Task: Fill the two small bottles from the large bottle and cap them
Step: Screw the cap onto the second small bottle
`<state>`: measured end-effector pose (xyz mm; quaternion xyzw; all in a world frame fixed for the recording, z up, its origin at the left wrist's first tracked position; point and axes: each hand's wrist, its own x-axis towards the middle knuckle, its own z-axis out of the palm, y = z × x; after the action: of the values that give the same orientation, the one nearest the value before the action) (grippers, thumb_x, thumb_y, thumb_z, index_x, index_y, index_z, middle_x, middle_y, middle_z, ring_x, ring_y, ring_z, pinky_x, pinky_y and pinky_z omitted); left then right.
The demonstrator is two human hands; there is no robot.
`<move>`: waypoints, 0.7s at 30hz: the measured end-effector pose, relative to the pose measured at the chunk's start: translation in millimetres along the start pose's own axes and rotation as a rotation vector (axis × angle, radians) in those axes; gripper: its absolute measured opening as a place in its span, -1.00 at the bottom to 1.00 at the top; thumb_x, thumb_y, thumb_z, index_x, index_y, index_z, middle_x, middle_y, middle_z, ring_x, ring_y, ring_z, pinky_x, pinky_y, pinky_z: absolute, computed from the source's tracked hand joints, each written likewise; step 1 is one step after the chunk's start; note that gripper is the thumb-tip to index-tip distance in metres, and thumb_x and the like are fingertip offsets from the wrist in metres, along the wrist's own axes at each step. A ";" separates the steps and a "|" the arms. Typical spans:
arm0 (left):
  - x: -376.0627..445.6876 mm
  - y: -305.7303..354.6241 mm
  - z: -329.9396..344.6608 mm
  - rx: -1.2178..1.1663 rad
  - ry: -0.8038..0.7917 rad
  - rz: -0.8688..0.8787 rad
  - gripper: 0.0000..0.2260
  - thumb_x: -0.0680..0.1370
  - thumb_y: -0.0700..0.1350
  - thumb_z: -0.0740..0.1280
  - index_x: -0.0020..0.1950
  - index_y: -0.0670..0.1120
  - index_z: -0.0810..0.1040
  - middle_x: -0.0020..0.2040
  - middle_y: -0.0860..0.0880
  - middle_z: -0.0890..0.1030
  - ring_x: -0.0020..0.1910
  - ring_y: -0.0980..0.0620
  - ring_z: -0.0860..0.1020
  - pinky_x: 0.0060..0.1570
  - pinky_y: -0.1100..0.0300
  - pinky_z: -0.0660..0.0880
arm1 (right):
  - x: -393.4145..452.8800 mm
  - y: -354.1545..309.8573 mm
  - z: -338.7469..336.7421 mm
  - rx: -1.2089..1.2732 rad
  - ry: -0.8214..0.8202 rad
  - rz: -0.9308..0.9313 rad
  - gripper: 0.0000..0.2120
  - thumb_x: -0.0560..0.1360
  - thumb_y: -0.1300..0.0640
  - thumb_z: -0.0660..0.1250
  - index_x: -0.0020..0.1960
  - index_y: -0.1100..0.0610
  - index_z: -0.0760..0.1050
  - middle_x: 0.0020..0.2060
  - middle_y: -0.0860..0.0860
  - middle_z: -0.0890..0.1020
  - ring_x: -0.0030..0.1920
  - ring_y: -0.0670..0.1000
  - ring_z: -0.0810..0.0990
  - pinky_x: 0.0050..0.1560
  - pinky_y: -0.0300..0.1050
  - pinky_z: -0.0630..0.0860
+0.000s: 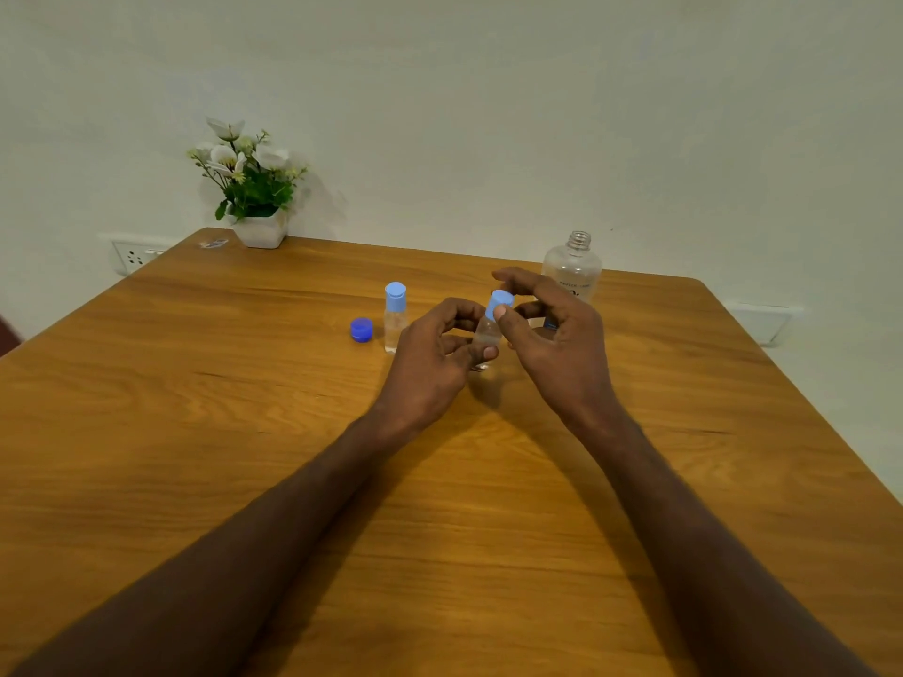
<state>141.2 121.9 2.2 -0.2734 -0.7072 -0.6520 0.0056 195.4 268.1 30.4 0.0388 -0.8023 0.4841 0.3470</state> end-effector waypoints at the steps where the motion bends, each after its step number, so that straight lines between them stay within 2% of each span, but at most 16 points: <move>1: -0.2 0.0 -0.2 0.001 0.001 -0.001 -0.72 0.56 -0.28 0.47 0.26 -0.13 0.58 0.16 -0.03 0.68 0.07 -0.03 0.72 0.05 0.04 0.69 | -0.2 -0.1 0.2 0.002 -0.002 0.000 -0.66 0.58 0.18 0.45 0.35 0.03 0.61 0.17 -0.11 0.68 -0.02 -0.12 0.67 -0.17 -0.39 0.52; 7: -0.6 1.4 -0.5 0.000 0.001 -0.005 -0.72 0.56 -0.29 0.47 0.23 -0.07 0.58 0.17 0.00 0.67 0.16 -0.07 0.69 0.10 -0.03 0.68 | 0.6 1.5 1.9 0.002 -0.013 0.023 -0.57 0.56 0.15 0.49 0.40 0.01 0.53 0.03 -0.06 0.64 -0.04 -0.11 0.67 -0.22 -0.40 0.49; 11: -1.0 2.4 -0.5 -0.005 0.007 -0.003 -0.72 0.56 -0.29 0.47 0.24 -0.09 0.58 0.16 -0.02 0.67 0.10 -0.05 0.71 0.04 0.04 0.69 | 1.7 0.7 1.3 0.035 -0.013 0.036 -0.47 0.56 0.11 0.50 0.48 0.01 0.44 0.12 -0.05 0.61 -0.01 -0.06 0.68 -0.21 -0.35 0.54; 17: -0.7 1.2 -1.1 0.008 0.003 -0.005 -0.70 0.56 -0.27 0.47 0.27 -0.13 0.57 0.16 -0.04 0.67 0.08 -0.05 0.71 -0.02 0.05 0.70 | 1.5 2.0 2.1 0.015 -0.019 0.035 -0.51 0.57 0.16 0.48 0.46 0.05 0.45 0.04 -0.02 0.61 -0.01 -0.05 0.68 -0.20 -0.36 0.53; 21: -0.4 0.2 -0.6 -0.001 0.008 -0.004 -0.71 0.56 -0.27 0.48 0.26 -0.11 0.58 0.14 -0.01 0.68 0.06 -0.03 0.72 -0.04 0.06 0.71 | 1.4 1.1 0.8 0.032 -0.023 0.029 -0.48 0.57 0.15 0.47 0.49 0.01 0.41 0.13 -0.04 0.60 0.01 -0.05 0.67 -0.20 -0.34 0.54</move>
<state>141.4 121.1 2.3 -0.2692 -0.7074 -0.6535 0.0070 193.5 268.4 30.1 0.0382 -0.7988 0.5016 0.3299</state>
